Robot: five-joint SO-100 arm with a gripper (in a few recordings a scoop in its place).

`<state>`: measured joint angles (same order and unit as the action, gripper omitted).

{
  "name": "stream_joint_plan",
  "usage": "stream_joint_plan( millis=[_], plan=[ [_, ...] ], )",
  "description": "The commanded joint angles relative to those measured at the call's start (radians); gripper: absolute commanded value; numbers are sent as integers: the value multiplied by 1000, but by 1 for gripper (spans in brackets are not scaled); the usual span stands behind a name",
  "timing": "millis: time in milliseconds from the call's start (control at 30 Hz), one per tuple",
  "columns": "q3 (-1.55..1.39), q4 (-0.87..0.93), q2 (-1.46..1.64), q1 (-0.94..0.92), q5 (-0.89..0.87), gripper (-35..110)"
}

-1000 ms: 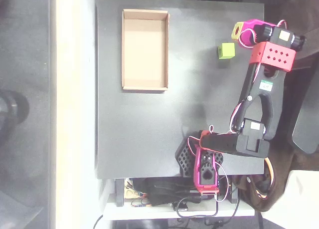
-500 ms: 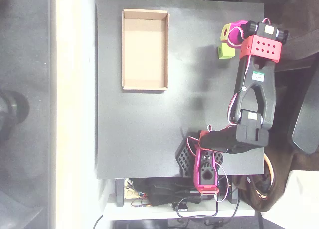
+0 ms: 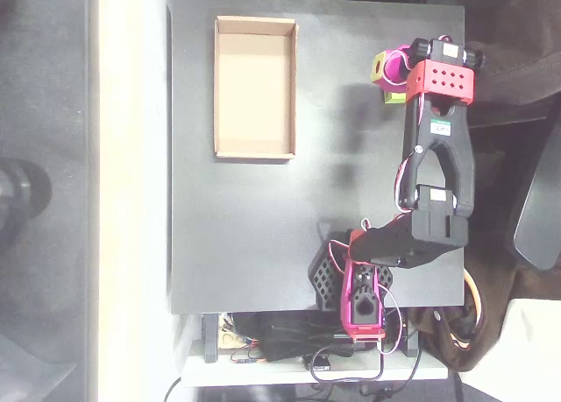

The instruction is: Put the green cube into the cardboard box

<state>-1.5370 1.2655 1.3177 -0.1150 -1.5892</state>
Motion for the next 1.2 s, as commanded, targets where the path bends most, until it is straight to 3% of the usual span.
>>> stream_joint_plan(
  millis=[0, 1167],
  plan=[
    [-9, -3, 11, -20, -6, 33],
    [6, -3, -114, -43, -6, 32]
  ],
)
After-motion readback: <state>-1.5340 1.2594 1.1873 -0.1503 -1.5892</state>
